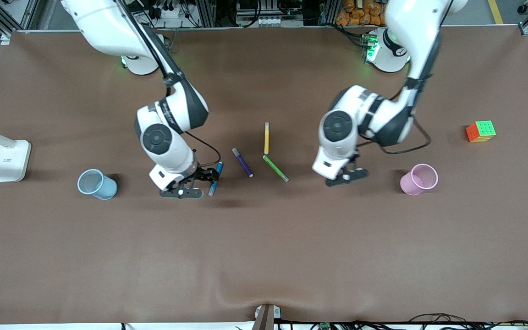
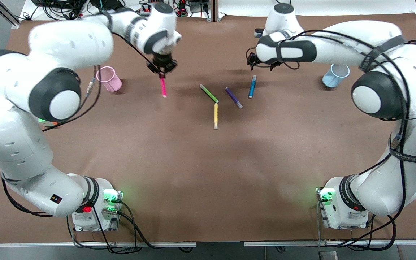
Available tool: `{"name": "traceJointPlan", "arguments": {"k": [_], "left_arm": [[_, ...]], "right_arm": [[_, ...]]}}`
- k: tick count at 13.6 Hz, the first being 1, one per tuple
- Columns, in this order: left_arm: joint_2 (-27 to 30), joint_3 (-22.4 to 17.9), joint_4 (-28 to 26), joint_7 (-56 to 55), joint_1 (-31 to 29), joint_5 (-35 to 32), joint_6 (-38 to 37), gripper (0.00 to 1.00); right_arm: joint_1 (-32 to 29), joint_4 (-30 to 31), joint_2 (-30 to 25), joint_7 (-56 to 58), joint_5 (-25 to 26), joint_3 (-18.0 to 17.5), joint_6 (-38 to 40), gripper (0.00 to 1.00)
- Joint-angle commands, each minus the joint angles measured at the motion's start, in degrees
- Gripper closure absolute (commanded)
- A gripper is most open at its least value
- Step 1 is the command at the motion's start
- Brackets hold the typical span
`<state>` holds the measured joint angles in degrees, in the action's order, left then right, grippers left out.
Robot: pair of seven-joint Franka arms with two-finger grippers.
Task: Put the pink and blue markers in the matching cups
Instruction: 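Lift the pink marker with the left gripper while the right gripper reaches the blue marker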
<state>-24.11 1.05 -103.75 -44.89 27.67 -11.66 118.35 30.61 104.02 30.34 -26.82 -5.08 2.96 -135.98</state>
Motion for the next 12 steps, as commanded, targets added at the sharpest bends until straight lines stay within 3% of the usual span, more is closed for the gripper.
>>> {"name": "traceJointPlan", "arguments": {"k": [1, 4, 8, 12], "left_arm": [[2.7, 0.4, -0.1, 6.2, -4.8, -2.4, -0.9, 1.0], [5.3, 0.8, -0.1, 7.7, -7.6, -10.7, -0.8, 1.0], [9.2, 1.1, -0.8, 16.4, -14.1, -11.1, 0.3, 1.0], [13.1, 1.5, -5.8, 19.0, -17.5, -10.9, 6.5, 1.0]], "right_arm": [[1.5, -1.7, 3.8, -1.7, 0.5, 0.7, -2.8, 0.0], [2.2, -1.7, 6.3, -1.7, 0.9, 0.9, -5.3, 0.0], [2.4, -1.6, 8.0, -1.7, 1.3, 0.8, -8.3, 0.0], [2.4, -1.6, 8.3, -1.8, 1.2, 0.8, -8.4, 0.0]]}}
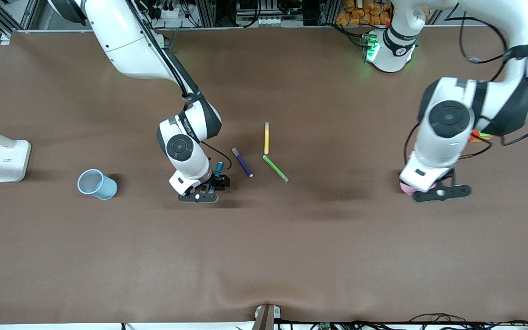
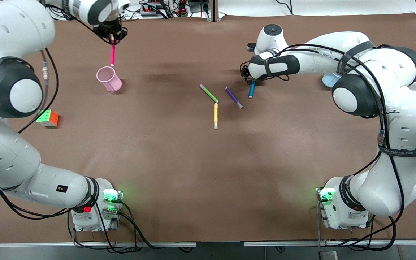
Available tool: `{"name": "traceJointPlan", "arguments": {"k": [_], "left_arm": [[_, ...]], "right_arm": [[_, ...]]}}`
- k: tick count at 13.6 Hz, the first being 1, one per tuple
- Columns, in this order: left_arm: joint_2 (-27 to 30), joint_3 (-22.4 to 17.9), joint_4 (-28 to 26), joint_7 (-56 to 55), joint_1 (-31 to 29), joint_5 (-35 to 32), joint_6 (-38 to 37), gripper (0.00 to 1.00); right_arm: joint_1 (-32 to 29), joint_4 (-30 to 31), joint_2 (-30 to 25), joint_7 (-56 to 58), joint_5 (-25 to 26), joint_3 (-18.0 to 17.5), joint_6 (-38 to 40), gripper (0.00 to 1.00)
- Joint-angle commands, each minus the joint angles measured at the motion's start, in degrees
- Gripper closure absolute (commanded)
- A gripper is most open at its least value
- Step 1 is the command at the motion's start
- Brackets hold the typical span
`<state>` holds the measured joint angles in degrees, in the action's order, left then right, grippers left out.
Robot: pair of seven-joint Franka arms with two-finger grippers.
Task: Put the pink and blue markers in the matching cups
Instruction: 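Carry the pink marker over the pink cup while the right gripper lifts the blue marker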
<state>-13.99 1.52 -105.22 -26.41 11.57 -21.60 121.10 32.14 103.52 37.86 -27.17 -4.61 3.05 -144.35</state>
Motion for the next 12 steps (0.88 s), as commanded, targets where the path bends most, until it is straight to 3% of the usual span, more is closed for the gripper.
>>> {"name": "traceJointPlan", "arguments": {"k": [1, 4, 5, 7, 10, 12], "left_arm": [[4.4, 1.1, -6.9, 1.8, -2.8, -1.0, 6.5, 1.0], [7.7, 1.0, -15.2, 4.9, -5.9, -1.5, 16.1, 1.0], [8.2, 1.0, -18.2, 6.6, -7.2, -1.7, 21.4, 1.0], [7.9, 1.0, -20.8, 9.4, -9.9, -1.9, 27.3, 1.0], [7.2, 0.9, -20.8, 11.1, -10.6, -1.9, 28.7, 1.0], [6.1, 0.8, -20.9, 11.2, -11.0, -3.0, 31.7, 1.0]], "right_arm": [[0.8, -1.1, 1.0, -2.8, 0.7, 0.7, -0.8, 0.0], [0.8, -1.1, 1.5, -4.6, 0.8, 0.7, -1.6, 0.01], [0.8, -1.1, 1.5, -4.6, 0.8, 0.7, -1.6, 0.08], [0.8, -1.1, 1.4, -4.6, 0.8, 0.7, -1.5, 0.31], [0.6, -1.0, 1.3, -4.6, 0.8, 0.8, -1.6, 0.77], [0.4, -0.9, 1.2, -4.6, 0.8, 0.8, -1.6, 0.88]]}}
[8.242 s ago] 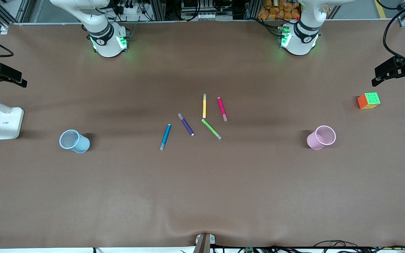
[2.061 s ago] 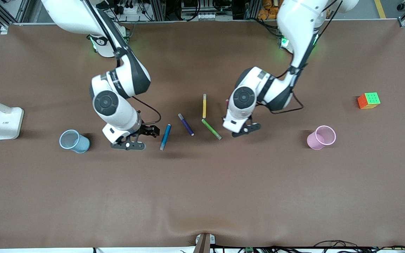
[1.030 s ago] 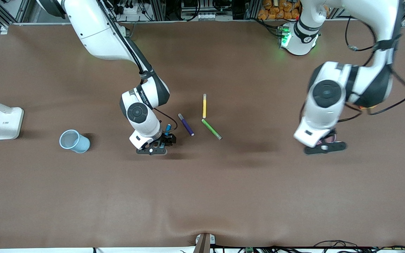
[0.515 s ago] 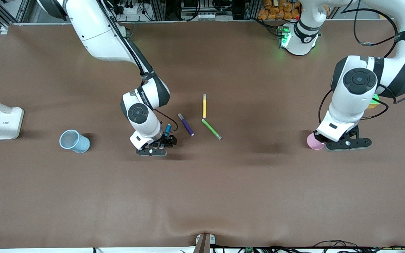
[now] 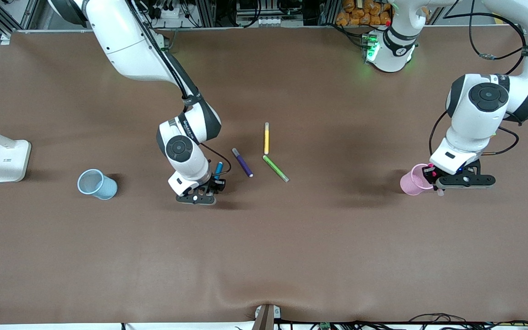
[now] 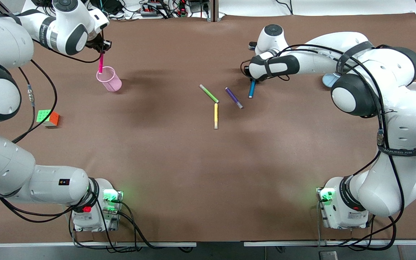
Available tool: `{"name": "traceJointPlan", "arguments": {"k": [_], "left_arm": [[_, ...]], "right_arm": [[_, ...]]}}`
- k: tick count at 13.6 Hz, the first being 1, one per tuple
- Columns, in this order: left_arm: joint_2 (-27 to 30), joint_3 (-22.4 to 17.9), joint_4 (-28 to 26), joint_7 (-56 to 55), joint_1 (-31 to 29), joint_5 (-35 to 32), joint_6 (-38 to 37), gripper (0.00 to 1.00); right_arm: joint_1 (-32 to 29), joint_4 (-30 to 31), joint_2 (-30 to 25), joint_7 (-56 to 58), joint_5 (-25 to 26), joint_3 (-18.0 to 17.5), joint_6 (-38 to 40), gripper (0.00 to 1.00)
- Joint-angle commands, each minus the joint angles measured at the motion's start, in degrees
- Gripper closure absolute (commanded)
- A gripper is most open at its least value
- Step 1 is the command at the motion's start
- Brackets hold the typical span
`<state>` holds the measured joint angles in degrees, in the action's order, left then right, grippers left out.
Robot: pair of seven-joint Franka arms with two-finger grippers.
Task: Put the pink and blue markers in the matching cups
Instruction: 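Carry the pink marker over the pink cup while the right gripper lifts the blue marker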
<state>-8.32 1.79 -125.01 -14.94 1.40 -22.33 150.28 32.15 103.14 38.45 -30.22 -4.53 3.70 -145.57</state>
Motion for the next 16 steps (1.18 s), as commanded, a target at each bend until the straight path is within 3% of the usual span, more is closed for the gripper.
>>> {"name": "traceJointPlan", "arguments": {"k": [1, 5, 9, 16], "left_arm": [[0.1, 0.7, -1.0, -0.3, -1.4, -2.3, 2.8, 1.0], [-1.8, 0.6, -1.1, -0.3, -2.0, -3.7, 6.5, 1.0], [-3.5, 0.7, -1.3, -0.8, -2.5, -3.7, 9.0, 1.0], [-4.4, 0.6, -4.7, -1.4, -3.4, -3.7, 14.5, 1.0]], "right_arm": [[0.2, -0.3, 0.3, -1.2, 0.8, 0.2, -0.2, 0.89], [-0.6, -0.2, -4.0, 2.2, 0.8, 0.3, 2.7, 0.89], [-5.3, 0.1, -10.3, 14.1, 0.7, 0.2, 12.0, 0.91], [-14.7, 0.4, -18.0, 42.1, -0.3, -0.1, 20.7, 0.91]]}}
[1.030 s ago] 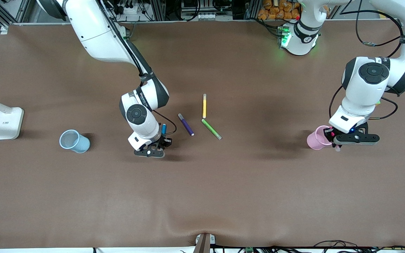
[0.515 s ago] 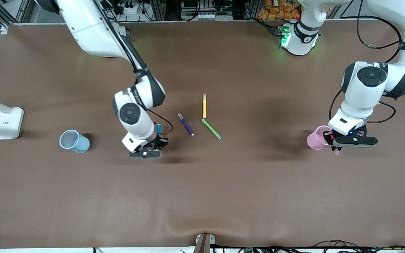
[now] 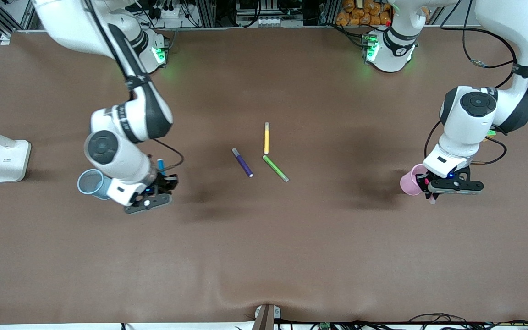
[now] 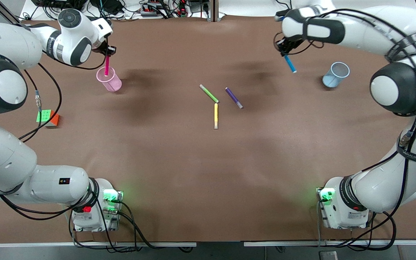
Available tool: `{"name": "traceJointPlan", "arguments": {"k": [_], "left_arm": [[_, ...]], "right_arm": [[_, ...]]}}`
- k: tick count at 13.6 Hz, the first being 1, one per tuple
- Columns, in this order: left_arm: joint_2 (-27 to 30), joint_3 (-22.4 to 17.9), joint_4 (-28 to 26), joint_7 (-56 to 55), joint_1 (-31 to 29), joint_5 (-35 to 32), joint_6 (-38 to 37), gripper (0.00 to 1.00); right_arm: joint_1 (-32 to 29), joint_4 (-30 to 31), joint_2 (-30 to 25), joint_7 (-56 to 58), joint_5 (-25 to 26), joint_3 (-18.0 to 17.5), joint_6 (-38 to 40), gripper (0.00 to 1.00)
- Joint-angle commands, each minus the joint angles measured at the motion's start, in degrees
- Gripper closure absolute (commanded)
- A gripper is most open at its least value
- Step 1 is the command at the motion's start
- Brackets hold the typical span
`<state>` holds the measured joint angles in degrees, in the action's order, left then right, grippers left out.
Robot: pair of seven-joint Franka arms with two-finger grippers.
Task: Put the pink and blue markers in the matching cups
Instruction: 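Lower the pink marker into the pink cup while the right gripper carries the blue marker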
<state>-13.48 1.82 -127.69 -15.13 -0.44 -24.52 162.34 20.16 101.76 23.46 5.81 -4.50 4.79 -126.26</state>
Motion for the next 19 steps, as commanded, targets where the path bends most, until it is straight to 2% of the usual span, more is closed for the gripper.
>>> {"name": "traceJointPlan", "arguments": {"k": [1, 3, 4, 5, 7, 8, 12, 15, 17, 19], "left_arm": [[0.7, 0.6, -2.5, -1.2, -1.7, -1.5, 3.2, 1.0], [0.7, 0.6, -2.7, -1.2, -1.7, -1.5, 3.3, 1.0], [0.7, 0.6, -2.7, -1.2, -1.7, -1.5, 3.3, 0.87], [0.7, 0.6, -2.7, -1.2, -1.7, -1.5, 3.2, 0.7], [0.9, 0.6, -2.6, -1.0, -1.7, -1.5, 3.2, 0.26], [1.1, 0.6, -2.6, -0.3, -1.7, -1.5, 3.2, 0.0], [1.3, 0.6, -1.8, 0.1, -1.6, -1.5, 3.2, 0.0], [1.4, 0.7, -0.5, 0.2, -1.6, -1.6, 2.5, 0.0], [1.5, 0.7, 0.9, 0.3, -1.5, -1.6, 1.5, 0.0], [1.7, 1.3, 4.5, 1.8, -1.4, -1.8, -4.4, 0.0]], "right_arm": [[-3.9, 1.8, -3.7, 10.3, -1.2, -1.2, 2.2, 0.91], [-7.3, 1.7, -4.5, 19.9, -5.3, -1.2, 3.9, 0.93], [-9.2, 1.7, -4.9, 25.5, -7.4, -1.2, 4.4, 0.93], [-11.2, 1.7, -5.2, 31.5, -9.4, -1.2, 5.1, 0.93], [-14.9, 1.5, -5.4, 43.3, -13.5, -1.2, 6.2, 0.93], [-16.5, 1.4, -5.5, 49.1, -16.2, -1.2, 7.1, 0.93], [-23.2, 0.4, -5.5, 68.8, -28.4, -1.1, 14.3, 0.96], [-26.5, -1.3, -5.3, 78.4, -31.5, -1.2, 18.3, 0.96], [-28.3, -1.5, -5.0, 84.2, -35.4, -1.1, 21.1, 0.97], [-30.3, -1.9, -4.7, 89.1, -38.4, -1.1, 22.5, 0.97]]}}
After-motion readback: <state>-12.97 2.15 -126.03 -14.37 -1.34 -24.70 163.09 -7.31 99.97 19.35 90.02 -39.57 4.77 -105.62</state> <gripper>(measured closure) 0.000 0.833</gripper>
